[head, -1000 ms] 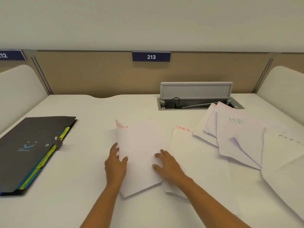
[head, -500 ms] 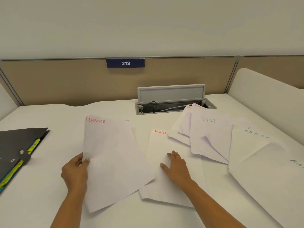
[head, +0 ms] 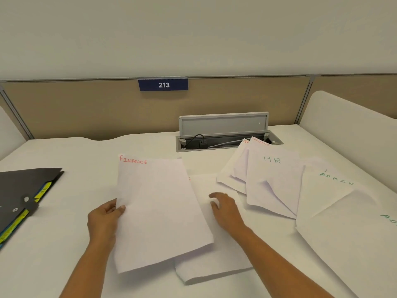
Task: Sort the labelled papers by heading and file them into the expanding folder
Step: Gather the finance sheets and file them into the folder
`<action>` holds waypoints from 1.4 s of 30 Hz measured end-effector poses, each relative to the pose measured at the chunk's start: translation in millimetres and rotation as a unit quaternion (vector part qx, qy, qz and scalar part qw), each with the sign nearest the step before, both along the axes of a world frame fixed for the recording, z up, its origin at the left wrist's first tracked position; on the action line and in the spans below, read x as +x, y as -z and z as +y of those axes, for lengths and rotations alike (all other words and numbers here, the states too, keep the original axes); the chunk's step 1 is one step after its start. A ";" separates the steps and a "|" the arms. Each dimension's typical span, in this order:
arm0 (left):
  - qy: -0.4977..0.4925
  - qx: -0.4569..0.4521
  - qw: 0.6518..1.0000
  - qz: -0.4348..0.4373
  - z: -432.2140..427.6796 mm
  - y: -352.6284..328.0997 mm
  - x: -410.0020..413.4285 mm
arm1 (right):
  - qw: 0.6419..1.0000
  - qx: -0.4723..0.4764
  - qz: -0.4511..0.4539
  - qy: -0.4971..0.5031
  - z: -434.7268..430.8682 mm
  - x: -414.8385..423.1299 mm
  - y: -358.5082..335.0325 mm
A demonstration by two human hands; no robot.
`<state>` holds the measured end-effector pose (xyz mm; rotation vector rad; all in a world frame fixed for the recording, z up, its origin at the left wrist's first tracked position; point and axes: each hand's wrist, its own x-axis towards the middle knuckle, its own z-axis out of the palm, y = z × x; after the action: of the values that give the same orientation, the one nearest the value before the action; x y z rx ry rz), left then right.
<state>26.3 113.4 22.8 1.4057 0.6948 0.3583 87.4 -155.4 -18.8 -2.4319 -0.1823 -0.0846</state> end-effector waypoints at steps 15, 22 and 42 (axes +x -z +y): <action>0.030 -0.022 0.999 0.005 -17.4 6.9 33.2 | 0.942 -0.330 -0.034 0.054 -49.6 100.8 -20.1; 0.025 -0.045 0.999 0.006 -19.2 11.4 42.7 | 0.953 -0.296 -0.022 0.055 -59.5 106.0 -24.1; 0.015 -0.045 0.999 0.026 -27.2 10.5 41.3 | 0.925 0.040 -0.291 -0.242 87.3 3.9 -16.3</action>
<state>67.6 86.2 12.3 1.3423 0.7236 0.2636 91.3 -68.1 -2.5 -2.1448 -1.0132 -0.5780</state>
